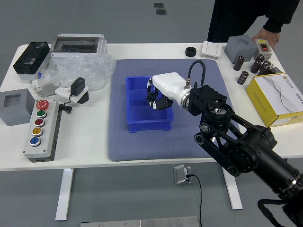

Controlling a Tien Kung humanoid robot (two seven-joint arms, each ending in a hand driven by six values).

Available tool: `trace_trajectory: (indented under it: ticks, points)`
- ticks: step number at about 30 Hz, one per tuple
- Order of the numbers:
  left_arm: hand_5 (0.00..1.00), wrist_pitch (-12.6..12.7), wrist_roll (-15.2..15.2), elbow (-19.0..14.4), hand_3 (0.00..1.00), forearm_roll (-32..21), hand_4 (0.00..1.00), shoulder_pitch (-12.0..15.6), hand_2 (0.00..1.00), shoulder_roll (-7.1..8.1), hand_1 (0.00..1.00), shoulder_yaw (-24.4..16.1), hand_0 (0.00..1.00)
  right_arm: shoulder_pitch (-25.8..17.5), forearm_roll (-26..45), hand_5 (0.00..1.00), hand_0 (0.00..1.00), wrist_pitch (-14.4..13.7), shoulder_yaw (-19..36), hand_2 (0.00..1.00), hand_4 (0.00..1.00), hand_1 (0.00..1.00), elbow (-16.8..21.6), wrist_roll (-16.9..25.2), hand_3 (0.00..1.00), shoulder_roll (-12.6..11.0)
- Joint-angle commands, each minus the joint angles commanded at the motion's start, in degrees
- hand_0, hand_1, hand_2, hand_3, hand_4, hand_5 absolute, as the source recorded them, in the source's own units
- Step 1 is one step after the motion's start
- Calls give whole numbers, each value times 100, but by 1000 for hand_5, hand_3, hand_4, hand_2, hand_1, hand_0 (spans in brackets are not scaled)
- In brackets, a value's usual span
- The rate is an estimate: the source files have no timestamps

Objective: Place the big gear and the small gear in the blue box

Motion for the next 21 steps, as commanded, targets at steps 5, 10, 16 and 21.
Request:
trace_trajectory:
  ticks: [5,10,16,21]
  points:
    - [561,-8,0,0,886,-20,871,-3,907,-5,894,16,906,0,0,474,619,60,23,819,814,592,-10,24,984,0]
    - [555,-9,2,0,886,-24,872,-3,907,-9,895,17,906,-2,0,496,632,67,84,834,833,615,12,27,991,-23]
    - [556,-1,-5,0,884,-39,873,-21,906,3,893,4,905,-69,0,519,632,-83,393,823,849,611,127,52,933,-316]
    - [558,4,-5,0,884,-47,875,-31,906,14,894,-12,906,-165,0,511,628,-249,749,803,841,605,13,100,861,-705]
